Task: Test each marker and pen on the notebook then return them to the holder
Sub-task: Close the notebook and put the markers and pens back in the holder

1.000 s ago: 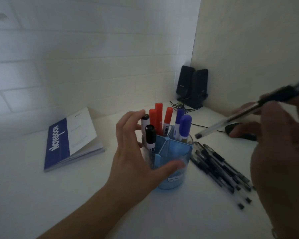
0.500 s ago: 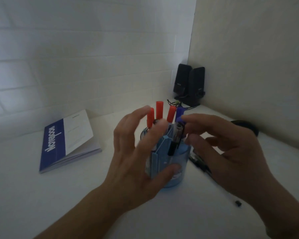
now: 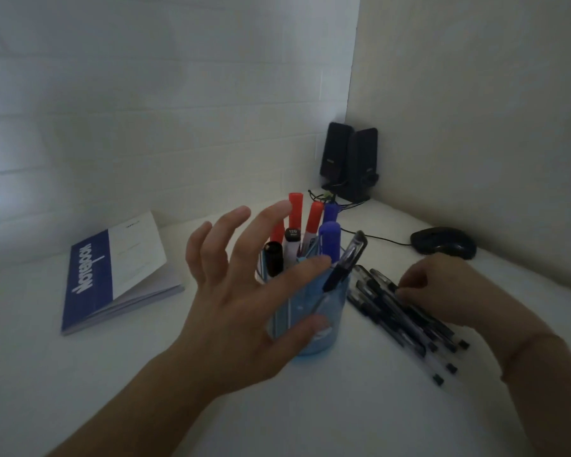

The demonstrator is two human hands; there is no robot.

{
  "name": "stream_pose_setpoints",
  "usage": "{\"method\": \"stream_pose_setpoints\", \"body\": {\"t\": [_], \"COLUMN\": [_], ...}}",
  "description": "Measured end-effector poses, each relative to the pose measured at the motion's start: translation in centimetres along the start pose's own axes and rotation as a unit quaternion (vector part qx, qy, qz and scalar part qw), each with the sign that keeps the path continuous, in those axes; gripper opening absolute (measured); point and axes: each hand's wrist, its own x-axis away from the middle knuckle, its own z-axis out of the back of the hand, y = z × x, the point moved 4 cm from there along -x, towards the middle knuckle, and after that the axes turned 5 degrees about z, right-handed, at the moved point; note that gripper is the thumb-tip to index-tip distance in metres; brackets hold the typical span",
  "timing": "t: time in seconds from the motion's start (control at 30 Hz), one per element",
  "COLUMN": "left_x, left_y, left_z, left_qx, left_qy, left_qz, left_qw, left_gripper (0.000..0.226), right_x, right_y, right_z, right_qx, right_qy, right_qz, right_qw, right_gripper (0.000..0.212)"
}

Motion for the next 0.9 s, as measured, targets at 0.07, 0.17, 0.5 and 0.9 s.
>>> {"method": "stream_pose_setpoints", "body": {"t": [0.07,0.17,0.5,0.9], "left_x": [0.1,0.3,-0.4,-0.4], "left_y": [0.3,0.9,2.2,0.4], "left_z": [0.1,0.0,-0.5,-0.5], "left_qx": [0.003,-0.012,-0.09,0.005], "left_qy": [0.004,-0.003,-0.04,-0.014], "left_qz": [-0.021,-0.054,-0.051,0.059], "left_qw": [1.0,0.998,0.994,0.998], "left_gripper": [0.043,0.038,0.057,0.043], "right_x": [-0.2,-0.5,4.3,6.7], "right_y": [0.0,0.1,-4.7,-7.7], "right_z": [-0.3,-0.5,5.0,4.6], "right_qx": [-0.01,0.013,-0.397,-0.512], "right_qy": [-0.004,-0.011,0.393,0.371], "right_qz": [-0.01,-0.022,0.206,0.309], "right_qw": [1.0,1.0,0.804,0.711], "right_gripper": [0.011,0.015,0.042,0.056]}}
